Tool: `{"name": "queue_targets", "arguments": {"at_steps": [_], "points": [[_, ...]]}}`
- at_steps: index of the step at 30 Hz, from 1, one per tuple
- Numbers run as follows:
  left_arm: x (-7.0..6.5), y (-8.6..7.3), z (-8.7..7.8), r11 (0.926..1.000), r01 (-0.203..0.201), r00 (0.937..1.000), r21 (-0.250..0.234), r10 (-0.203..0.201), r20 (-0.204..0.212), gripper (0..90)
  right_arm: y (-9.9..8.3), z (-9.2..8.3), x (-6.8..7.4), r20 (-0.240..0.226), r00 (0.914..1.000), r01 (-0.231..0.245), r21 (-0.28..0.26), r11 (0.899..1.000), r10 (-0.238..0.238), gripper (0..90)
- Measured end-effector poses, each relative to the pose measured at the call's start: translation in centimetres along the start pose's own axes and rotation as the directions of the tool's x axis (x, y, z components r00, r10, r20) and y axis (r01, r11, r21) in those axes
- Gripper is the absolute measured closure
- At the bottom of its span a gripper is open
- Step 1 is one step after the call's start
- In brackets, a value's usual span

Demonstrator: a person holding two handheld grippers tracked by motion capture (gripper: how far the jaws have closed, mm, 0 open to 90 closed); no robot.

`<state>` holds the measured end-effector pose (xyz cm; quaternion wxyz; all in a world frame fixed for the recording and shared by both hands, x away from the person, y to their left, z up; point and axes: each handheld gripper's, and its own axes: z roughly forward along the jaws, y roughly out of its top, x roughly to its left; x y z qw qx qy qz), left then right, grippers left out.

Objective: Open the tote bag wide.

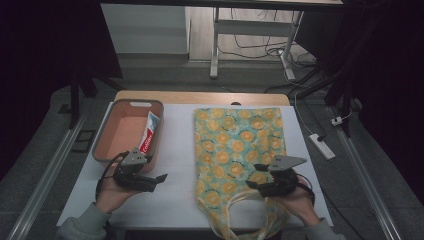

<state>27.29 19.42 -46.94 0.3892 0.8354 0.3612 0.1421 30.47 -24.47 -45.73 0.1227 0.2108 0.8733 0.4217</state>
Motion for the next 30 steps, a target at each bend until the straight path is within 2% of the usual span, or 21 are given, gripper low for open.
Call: {"name": "queue_targets", "arguments": {"at_steps": [1, 2, 4, 6, 7, 8, 10, 11, 14, 15, 16, 17, 18, 21, 22, 23, 24, 25, 28, 29, 30], "points": [[0.0, 0.0, 0.0, 1.0000, 0.001, 1.0000, 0.000, -0.001, -0.001, 16.2, 0.0, 0.0, 0.0, 0.000, 1.0000, 0.000, 0.000, 1.000, 0.000, 34.0], [0.0, 0.0, 0.1, 1.0000, 0.001, 1.0000, 0.002, -0.001, -0.001, 16.1, 1.2, 1.5, 1.8, -0.056, 0.9979, 0.033, 0.024, 0.999, -0.032, 33.3], [0.0, 0.0, 0.1, 1.0000, 0.001, 1.0000, 0.004, -0.001, -0.002, 16.1, 1.6, 2.0, 2.4, -0.079, 0.9962, 0.040, 0.030, 0.999, -0.038, 32.9], [0.0, 0.0, 0.1, 1.0000, -0.002, 1.0000, 0.005, 0.002, -0.003, 16.1, 2.4, 3.6, 4.0, -0.144, 0.9882, 0.057, 0.041, 0.998, -0.051, 32.7], [0.0, 0.0, 0.1, 1.0000, -0.003, 1.0000, 0.006, 0.003, -0.002, 16.1, 2.9, 4.7, 5.0, -0.189, 0.9806, 0.063, 0.057, 0.996, -0.051, 32.0], [0.0, -0.1, 0.1, 1.0000, -0.003, 1.0000, 0.006, 0.003, -0.002, 16.1, 3.1, 5.3, 5.6, -0.202, 0.9779, 0.067, 0.068, 0.995, -0.052, 31.9], [0.1, -0.1, 0.1, 1.0000, -0.001, 1.0000, 0.009, 0.001, -0.004, 16.0, 3.2, 5.9, 6.1, -0.212, 0.9758, 0.071, 0.080, 0.994, -0.053, 31.5], [0.1, -0.1, 0.1, 0.9999, -0.002, 1.0000, 0.011, 0.002, -0.004, 15.9, 3.4, 7.0, 7.0, -0.227, 0.9723, 0.082, 0.114, 0.990, -0.055, 31.3], [0.1, -0.1, 0.2, 0.9999, -0.004, 1.0000, 0.016, 0.004, -0.004, 15.8, 3.4, 8.0, 7.7, -0.224, 0.9721, 0.106, 0.153, 0.983, -0.070, 31.2], [0.1, -0.1, 0.3, 0.9998, -0.007, 1.0000, 0.019, 0.007, -0.003, 15.8, 3.4, 8.5, 8.1, -0.225, 0.9717, 0.111, 0.174, 0.978, -0.070, 31.4], [0.0, -0.1, 0.3, 0.9997, -0.009, 0.9999, 0.021, 0.009, -0.004, 15.7, 3.2, 9.7, 8.8, -0.204, 0.9762, 0.122, 0.233, 0.965, -0.074, 31.7], [0.0, -0.1, 0.3, 0.9997, -0.011, 0.9999, 0.022, 0.011, -0.003, 15.7, 3.2, 9.7, 8.8, -0.204, 0.9762, 0.122, 0.233, 0.965, -0.074, 31.7], [-0.1, -0.1, 0.3, 0.9997, -0.013, 0.9999, 0.022, 0.013, -0.003, 15.6, 3.1, 10.0, 9.0, -0.201, 0.9761, 0.133, 0.248, 0.960, -0.084, 32.9], [-0.1, -0.1, 0.3, 0.9997, -0.013, 0.9999, 0.021, 0.014, -0.002, 15.6, 2.8, 10.7, 9.5, -0.164, 0.9793, 0.164, 0.300, 0.940, -0.119, 46.3], [0.0, -0.1, 0.3, 0.9997, -0.013, 0.9999, 0.021, 0.014, -0.001, 15.6, 2.7, 10.9, 9.6, -0.139, 0.9810, 0.174, 0.323, 0.930, -0.135, 63.6], [0.0, -0.1, 0.3, 0.9997, -0.013, 0.9999, 0.021, 0.013, -0.001, 15.6, 2.7, 10.9, 9.6, -0.139, 0.9810, 0.174, 0.323, 0.930, -0.135, 63.6], [0.0, -0.1, 0.3, 0.9997, -0.013, 0.9999, 0.022, 0.013, -0.001, 15.5, 2.7, 11.3, 9.4, -0.136, 0.9804, 0.182, 0.350, 0.919, -0.142, 83.0], [0.0, -0.1, 0.3, 0.9997, -0.013, 0.9999, 0.022, 0.013, -0.001, 15.5, 2.8, 11.4, 9.4, -0.131, 0.9804, 0.185, 0.352, 0.917, -0.147, 88.5], [0.1, -0.1, 0.2, 0.9997, -0.016, 0.9999, 0.020, 0.016, 0.000, 15.5, 3.1, 11.7, 9.1, -0.147, 0.9801, 0.177, 0.339, 0.924, -0.134, 89.7], [0.1, -0.2, 0.2, 0.9997, -0.014, 0.9999, 0.017, 0.014, 0.000, 15.5, 3.9, 12.3, 8.6, -0.167, 0.9794, 0.162, 0.312, 0.936, -0.113, 89.9], [0.2, -0.2, 0.1, 0.9998, -0.012, 0.9999, 0.015, 0.012, 0.001, 15.6, 4.4, 12.5, 8.6, -0.164, 0.9798, 0.160, 0.299, 0.941, -0.114, 90.0]]}}
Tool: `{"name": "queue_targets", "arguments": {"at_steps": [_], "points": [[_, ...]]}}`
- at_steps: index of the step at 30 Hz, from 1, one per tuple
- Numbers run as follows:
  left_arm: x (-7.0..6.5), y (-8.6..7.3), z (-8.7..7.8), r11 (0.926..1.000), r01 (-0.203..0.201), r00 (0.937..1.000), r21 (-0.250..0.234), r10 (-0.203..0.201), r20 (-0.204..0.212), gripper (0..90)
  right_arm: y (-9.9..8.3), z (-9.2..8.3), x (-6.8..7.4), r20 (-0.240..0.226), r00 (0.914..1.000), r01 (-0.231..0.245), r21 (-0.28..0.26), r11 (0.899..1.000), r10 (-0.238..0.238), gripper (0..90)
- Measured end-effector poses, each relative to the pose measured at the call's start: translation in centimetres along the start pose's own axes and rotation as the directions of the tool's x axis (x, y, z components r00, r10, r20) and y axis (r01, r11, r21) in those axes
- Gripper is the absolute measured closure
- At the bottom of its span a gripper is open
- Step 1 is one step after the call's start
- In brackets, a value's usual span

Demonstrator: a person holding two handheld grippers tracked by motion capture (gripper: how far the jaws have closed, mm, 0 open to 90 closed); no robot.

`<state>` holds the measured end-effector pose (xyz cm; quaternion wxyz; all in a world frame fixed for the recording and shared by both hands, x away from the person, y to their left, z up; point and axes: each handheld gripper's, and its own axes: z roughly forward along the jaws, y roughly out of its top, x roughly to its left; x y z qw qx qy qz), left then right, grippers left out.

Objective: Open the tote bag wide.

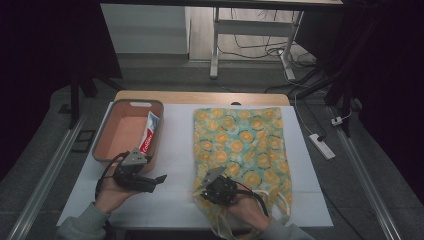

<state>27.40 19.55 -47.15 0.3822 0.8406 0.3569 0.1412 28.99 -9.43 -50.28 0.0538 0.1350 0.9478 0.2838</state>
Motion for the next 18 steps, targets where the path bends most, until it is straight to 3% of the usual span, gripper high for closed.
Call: {"name": "queue_targets", "arguments": {"at_steps": [3, 4, 5, 8, 9, 10, 14, 18], "points": [[0.2, -0.1, -0.1, 0.9999, 0.007, 1.0000, -0.008, -0.007, 0.000, 15.6, 1.6, 0.2, -0.5, 0.007, 1.0000, 0.007, -0.037, 0.999, -0.007, 90.0], [0.3, -0.1, -0.2, 0.9999, 0.008, 1.0000, -0.008, -0.008, -0.001, 15.6, 2.6, 0.4, -0.8, -0.001, 1.0000, 0.009, -0.057, 0.998, -0.009, 90.0], [0.3, -0.1, -0.2, 0.9998, 0.013, 0.9999, -0.012, -0.013, -0.001, 15.7, 4.8, 1.0, -1.5, -0.011, 0.9997, 0.022, -0.093, 0.995, -0.023, 90.0], [0.5, -0.3, -0.4, 0.9997, 0.018, 0.9998, -0.017, -0.018, -0.002, 15.8, 7.1, 2.2, -2.3, -0.029, 0.9993, 0.022, -0.123, 0.992, -0.025, 90.0], [0.6, -0.3, -0.5, 0.9996, 0.020, 0.9998, -0.020, -0.020, -0.002, 15.8, 7.1, 2.2, -2.3, -0.029, 0.9993, 0.022, -0.123, 0.992, -0.025, 90.0], [0.6, -0.3, -0.5, 0.9995, 0.023, 0.9997, -0.022, -0.023, -0.002, 15.9, 8.4, 3.1, -2.9, -0.024, 0.9991, 0.032, -0.126, 0.992, -0.035, 90.0], [0.9, -0.5, -0.7, 0.9991, 0.033, 0.9995, -0.027, -0.033, 0.000, 15.9, 10.1, 4.6, -3.8, -0.040, 0.9991, 0.008, -0.160, 0.987, -0.014, 90.0], [0.9, -0.5, -0.7, 0.9990, 0.035, 0.9994, -0.026, -0.035, -0.001, 15.9, 11.3, 4.5, -4.1, -0.036, 0.9993, 0.001, -0.209, 0.978, -0.009, 90.0]]}}
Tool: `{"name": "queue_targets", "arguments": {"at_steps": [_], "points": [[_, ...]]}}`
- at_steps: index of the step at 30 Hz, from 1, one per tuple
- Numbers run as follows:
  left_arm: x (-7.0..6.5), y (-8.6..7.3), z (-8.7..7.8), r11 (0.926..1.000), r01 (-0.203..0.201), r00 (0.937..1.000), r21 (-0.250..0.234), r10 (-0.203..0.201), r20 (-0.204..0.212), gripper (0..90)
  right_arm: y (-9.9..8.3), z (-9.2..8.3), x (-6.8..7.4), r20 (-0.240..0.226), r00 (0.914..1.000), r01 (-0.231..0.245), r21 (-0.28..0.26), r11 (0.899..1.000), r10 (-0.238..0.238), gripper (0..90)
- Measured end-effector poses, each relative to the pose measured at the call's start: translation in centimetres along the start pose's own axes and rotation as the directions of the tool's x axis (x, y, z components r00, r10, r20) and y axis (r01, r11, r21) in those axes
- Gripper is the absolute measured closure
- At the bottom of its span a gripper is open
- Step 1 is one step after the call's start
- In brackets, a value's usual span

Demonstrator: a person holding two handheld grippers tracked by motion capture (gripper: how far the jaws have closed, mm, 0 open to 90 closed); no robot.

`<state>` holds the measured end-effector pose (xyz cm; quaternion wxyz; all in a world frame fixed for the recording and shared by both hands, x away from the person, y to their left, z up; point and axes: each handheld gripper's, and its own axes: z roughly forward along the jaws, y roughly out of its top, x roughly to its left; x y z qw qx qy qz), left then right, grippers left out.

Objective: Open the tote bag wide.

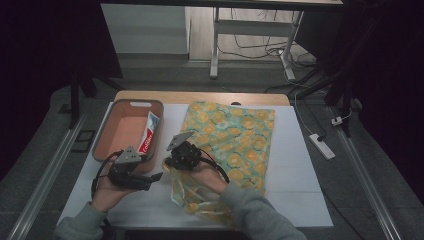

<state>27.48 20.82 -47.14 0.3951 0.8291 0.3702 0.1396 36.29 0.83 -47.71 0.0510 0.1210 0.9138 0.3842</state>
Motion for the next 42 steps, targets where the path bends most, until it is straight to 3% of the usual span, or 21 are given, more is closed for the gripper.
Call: {"name": "queue_targets", "arguments": {"at_steps": [3, 4, 6, 8, 9, 10, 11, 12, 13, 16, 17, 20, 21, 23, 24, 26, 27, 33, 37, 42], "points": [[-0.1, 0.0, 0.1, 1.0000, -0.005, 1.0000, 0.006, 0.005, -0.002, 15.8, 0.6, -0.4, -0.1, 0.003, 1.0000, -0.006, -0.017, 1.000, 0.006, 88.9], [-0.1, 0.0, 0.1, 1.0000, -0.006, 1.0000, 0.007, 0.006, -0.001, 15.8, 0.5, -0.5, -0.1, 0.008, 0.9999, -0.006, -0.009, 1.000, 0.006, 81.7], [-0.2, 0.0, 0.1, 0.9999, -0.009, 1.0000, 0.007, 0.009, -0.002, 15.8, 0.2, -0.8, 0.0, 0.021, 0.9997, -0.012, 0.019, 1.000, 0.012, 58.7], [-0.2, 0.1, 0.1, 0.9999, -0.011, 0.9999, 0.010, 0.011, 0.000, 15.8, -0.1, -1.3, 0.1, 0.020, 0.9996, -0.017, 0.009, 1.000, 0.017, 54.7], [-0.2, 0.1, 0.1, 0.9999, -0.013, 0.9999, 0.009, 0.013, -0.001, 15.8, -0.8, -3.0, 0.0, -0.012, 0.9989, -0.046, -0.054, 0.997, 0.046, 46.8], [-0.2, 0.1, 0.1, 0.9999, -0.014, 0.9999, 0.009, 0.014, 0.000, 15.8, -0.8, -3.0, 0.0, -0.012, 0.9989, -0.046, -0.054, 0.997, 0.046, 46.8], [-0.3, 0.1, 0.2, 0.9998, -0.015, 0.9999, 0.010, 0.015, 0.000, 15.8, -1.5, -5.6, -0.1, -0.024, 0.9976, -0.067, -0.109, 0.992, 0.065, 42.3], [-0.3, 0.1, 0.2, 0.9998, -0.016, 0.9999, 0.011, 0.016, 0.000, 15.8, -1.5, -5.6, -0.1, -0.024, 0.9976, -0.067, -0.109, 0.992, 0.065, 42.3], [-0.3, 0.1, 0.2, 0.9997, -0.020, 0.9998, 0.011, 0.020, 0.001, 15.9, -2.5, -8.0, -0.3, -0.041, 0.9958, -0.088, -0.151, 0.985, 0.082, 40.1], [-0.4, 0.2, 0.3, 0.9996, -0.023, 0.9997, 0.015, 0.023, 0.003, 15.9, -4.3, -11.0, -0.7, -0.049, 0.9919, -0.124, -0.189, 0.974, 0.117, 40.0], [-0.5, 0.2, 0.4, 0.9995, -0.026, 0.9997, 0.018, 0.026, 0.004, 15.9, -4.3, -11.0, -0.7, -0.049, 0.9919, -0.124, -0.189, 0.974, 0.117, 40.0], [-0.8, 0.4, 0.6, 0.9989, -0.039, 0.9992, 0.026, 0.039, 0.012, 16.1, -6.7, -13.4, -0.9, 0.000, 0.9907, -0.134, -0.172, 0.976, 0.136, 39.6], [-0.9, 0.5, 0.7, 0.9986, -0.046, 0.9988, 0.028, 0.046, 0.015, 16.3, -8.7, -14.7, -0.9, 0.017, 0.9875, -0.152, -0.153, 0.976, 0.157, 38.5], [-1.1, 0.6, 0.8, 0.9982, -0.052, 0.9985, 0.031, 0.051, 0.019, 16.4, -9.3, -15.0, -0.8, 0.024, 0.9870, -0.153, -0.145, 0.977, 0.159, 38.3], [-1.2, 0.6, 0.8, 0.9981, -0.054, 0.9984, 0.032, 0.053, 0.021, 16.4, -11.0, -16.0, -0.5, 0.053, 0.9853, -0.155, -0.125, 0.980, 0.162, 38.0], [-1.3, 0.6, 0.9, 0.9981, -0.053, 0.9984, 0.032, 0.053, 0.022, 16.4, -11.6, -16.4, -0.5, 0.061, 0.9845, -0.156, -0.122, 0.980, 0.164, 37.9], [-1.2, 0.6, 0.9, 0.9981, -0.053, 0.9984, 0.032, 0.053, 0.022, 16.4, -13.1, -17.4, -0.4, 0.090, 0.9806, -0.164, -0.108, 0.981, 0.174, 37.5], [-1.4, 0.7, 1.0, 0.9976, -0.058, 0.9980, 0.038, 0.057, 0.027, 16.4, -15.5, -17.8, -0.4, 0.103, 0.9782, -0.175, -0.051, 0.983, 0.180, 34.9], [-1.7, 0.7, 1.3, 0.9963, -0.072, 0.9969, 0.046, 0.071, 0.035, 16.3, -16.5, -16.3, 0.0, 0.095, 0.9825, -0.164, 0.034, 0.986, 0.160, 31.2], [-2.2, 0.9, 1.8, 0.9939, -0.090, 0.9951, 0.063, 0.087, 0.047, 16.2, -16.3, -14.7, 0.1, 0.092, 0.9847, -0.155, 0.073, 0.985, 0.148, 30.1]]}}
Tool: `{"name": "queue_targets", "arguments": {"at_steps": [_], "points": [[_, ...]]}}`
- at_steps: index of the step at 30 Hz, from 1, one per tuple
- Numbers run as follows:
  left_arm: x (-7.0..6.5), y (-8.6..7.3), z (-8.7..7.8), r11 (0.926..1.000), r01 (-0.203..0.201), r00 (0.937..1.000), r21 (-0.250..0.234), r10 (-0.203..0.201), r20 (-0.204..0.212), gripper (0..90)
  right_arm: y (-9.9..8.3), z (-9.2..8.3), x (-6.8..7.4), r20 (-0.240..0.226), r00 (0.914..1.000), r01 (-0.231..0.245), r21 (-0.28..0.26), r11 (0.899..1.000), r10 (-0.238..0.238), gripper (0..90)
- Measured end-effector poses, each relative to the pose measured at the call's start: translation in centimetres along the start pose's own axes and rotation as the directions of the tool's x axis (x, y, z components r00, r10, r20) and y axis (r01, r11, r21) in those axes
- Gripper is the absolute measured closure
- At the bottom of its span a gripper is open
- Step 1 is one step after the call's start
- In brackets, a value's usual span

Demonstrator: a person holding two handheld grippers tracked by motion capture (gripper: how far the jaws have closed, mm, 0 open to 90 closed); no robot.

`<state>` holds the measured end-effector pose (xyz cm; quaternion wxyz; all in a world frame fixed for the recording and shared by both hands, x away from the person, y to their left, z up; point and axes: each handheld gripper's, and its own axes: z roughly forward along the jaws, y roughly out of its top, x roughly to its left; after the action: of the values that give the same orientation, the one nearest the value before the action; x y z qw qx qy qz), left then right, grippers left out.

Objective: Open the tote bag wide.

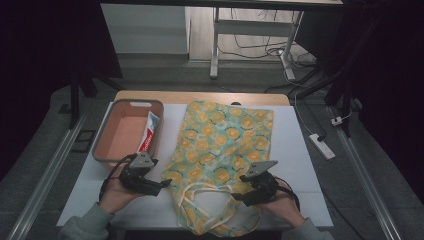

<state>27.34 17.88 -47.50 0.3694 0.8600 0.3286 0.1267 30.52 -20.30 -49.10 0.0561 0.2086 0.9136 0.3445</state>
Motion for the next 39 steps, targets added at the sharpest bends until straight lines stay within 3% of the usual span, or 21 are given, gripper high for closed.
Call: {"name": "queue_targets", "arguments": {"at_steps": [5, 8, 12, 15, 18, 21, 22, 26, 31, 36, 39], "points": [[-0.2, 0.1, 0.2, 0.9999, -0.007, 1.0000, 0.009, 0.007, 0.003, 16.1, 0.0, 1.7, 0.3, 0.016, 0.9991, 0.037, 0.081, 0.996, -0.039, 34.1], [-0.2, 0.0, 0.1, 0.9999, -0.008, 1.0000, 0.011, 0.008, 0.004, 16.1, -0.5, 2.4, 0.5, 0.030, 0.9982, 0.047, 0.127, 0.991, -0.051, 45.1], [-0.2, 0.0, 0.2, 0.9999, -0.010, 0.9999, 0.012, 0.010, 0.005, 16.1, -0.6, 2.1, 0.3, 0.051, 0.9978, 0.037, 0.127, 0.991, -0.043, 73.2], [-0.4, 0.0, 0.3, 0.9996, -0.020, 0.9998, 0.019, 0.020, 0.009, 16.1, -0.8, 1.5, 0.2, 0.054, 0.9969, 0.051, 0.117, 0.992, -0.057, 88.0], [-0.7, 0.1, 0.4, 0.9991, -0.033, 0.9993, 0.027, 0.033, 0.016, 16.1, -0.6, 1.0, 0.3, 0.060, 0.9967, 0.049, 0.088, 0.995, -0.054, 88.5], [-1.1, 0.2, 0.7, 0.9984, -0.046, 0.9986, 0.031, 0.045, 0.028, 16.7, -0.2, -0.2, 0.3, 0.078, 0.9958, 0.047, 0.016, 0.999, -0.048, 89.1], [-1.2, 0.3, 0.8, 0.9983, -0.048, 0.9983, 0.033, 0.047, 0.033, 17.4, 0.2, -1.1, 0.3, 0.098, 0.9939, 0.054, -0.035, 0.998, -0.050, 89.4], [-1.8, 0.7, 1.4, 0.9980, -0.056, 0.9960, 0.030, 0.054, 0.071, 18.0, 0.4, -2.0, 0.1, 0.103, 0.9941, 0.041, -0.077, 0.996, -0.033, 89.5], [-3.2, 1.3, 2.7, 0.9951, -0.084, 0.9881, 0.052, 0.076, 0.134, 18.7, 0.2, -2.0, -0.3, 0.107, 0.9940, 0.028, -0.078, 0.997, -0.019, 89.5], [-4.4, 1.3, 4.7, 0.9822, -0.132, 0.9876, 0.133, 0.119, 0.102, 18.6, 0.1, -2.1, -0.5, 0.112, 0.9936, 0.022, -0.085, 0.996, -0.013, 89.5], [-4.7, 1.2, 5.7, 0.9742, -0.145, 0.9860, 0.173, 0.128, 0.107, 20.9, 0.1, -2.3, -0.5, 0.113, 0.9935, 0.019, -0.091, 0.996, -0.009, 89.5]]}}
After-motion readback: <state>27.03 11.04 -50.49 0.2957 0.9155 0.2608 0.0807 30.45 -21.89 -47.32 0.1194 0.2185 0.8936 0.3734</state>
